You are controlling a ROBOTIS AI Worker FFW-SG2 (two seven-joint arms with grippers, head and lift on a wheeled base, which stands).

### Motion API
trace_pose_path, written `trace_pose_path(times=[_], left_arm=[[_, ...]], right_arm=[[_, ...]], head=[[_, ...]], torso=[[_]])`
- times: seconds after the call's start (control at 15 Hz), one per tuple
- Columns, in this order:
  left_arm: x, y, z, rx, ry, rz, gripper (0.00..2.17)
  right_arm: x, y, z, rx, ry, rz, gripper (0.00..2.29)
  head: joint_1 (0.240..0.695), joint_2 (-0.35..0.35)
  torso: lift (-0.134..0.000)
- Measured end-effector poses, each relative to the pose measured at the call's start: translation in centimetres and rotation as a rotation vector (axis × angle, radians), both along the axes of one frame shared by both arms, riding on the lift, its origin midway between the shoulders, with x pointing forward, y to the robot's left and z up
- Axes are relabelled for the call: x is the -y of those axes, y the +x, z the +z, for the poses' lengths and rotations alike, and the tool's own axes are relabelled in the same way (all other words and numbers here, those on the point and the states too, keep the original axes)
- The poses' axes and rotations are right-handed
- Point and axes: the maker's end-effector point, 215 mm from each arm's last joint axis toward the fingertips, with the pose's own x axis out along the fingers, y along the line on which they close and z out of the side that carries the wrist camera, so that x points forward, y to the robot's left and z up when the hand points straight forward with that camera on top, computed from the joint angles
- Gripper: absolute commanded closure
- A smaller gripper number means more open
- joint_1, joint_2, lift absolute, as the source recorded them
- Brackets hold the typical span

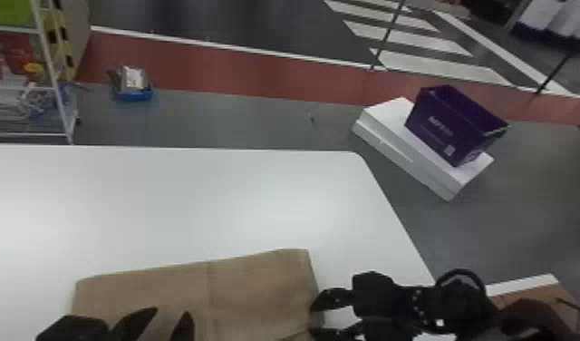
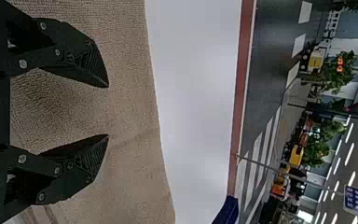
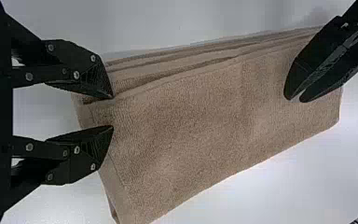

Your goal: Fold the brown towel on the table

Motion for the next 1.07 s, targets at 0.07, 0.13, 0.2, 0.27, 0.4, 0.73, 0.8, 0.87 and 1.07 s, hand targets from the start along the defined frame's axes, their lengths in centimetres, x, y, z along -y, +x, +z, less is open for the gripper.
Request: trace_pose_path(times=[0.07, 0.13, 0.2, 0.27, 0.4, 0.73, 0.8, 0.87, 1.07], left_arm=[[0.0, 0.0, 0.0, 0.001, -0.001, -0.001, 0.6], [0.1, 0.0, 0.0, 0.001, -0.002, -0.005, 0.6], [0.1, 0.0, 0.1, 0.001, -0.003, -0.008, 0.6], [0.1, 0.0, 0.1, 0.002, -0.003, -0.009, 0.6], [0.1, 0.0, 0.1, 0.002, -0.002, -0.009, 0.6], [0.0, -0.2, 0.4, 0.003, -0.003, -0.009, 0.6], [0.0, -0.2, 0.4, 0.004, -0.004, -0.009, 0.6], [0.0, -0.3, 0.4, 0.004, -0.003, -0.008, 0.6], [-0.1, -0.3, 0.4, 0.004, 0.002, -0.008, 0.6]], right_arm=[[0.2, -0.1, -0.3, -0.012, -0.005, -0.012, 1.05], [0.5, -0.3, -0.6, -0.03, -0.008, -0.027, 1.21], [0.7, -0.5, -0.9, -0.049, -0.01, -0.044, 1.42], [0.8, -0.7, -1.1, -0.062, -0.011, -0.052, 1.56], [0.8, -0.9, -1.2, -0.082, -0.005, -0.056, 1.66], [0.3, -0.4, 1.5, -0.05, 0.045, -0.058, 1.66], [0.3, -0.3, 2.7, -0.036, 0.063, -0.061, 1.66], [0.4, -0.3, 3.8, -0.027, 0.08, -0.063, 1.66], [0.5, -1.2, 6.2, -0.026, 0.11, -0.063, 1.66]], head=[[0.695, -0.35], [0.695, -0.35], [0.695, -0.35], [0.695, -0.35], [0.695, -0.35], [0.695, -0.35], [0.695, -0.35], [0.695, -0.35], [0.695, -0.35]], torso=[[-0.124], [-0.124], [-0.124], [-0.124], [-0.124], [-0.124], [-0.124], [-0.124], [-0.124]])
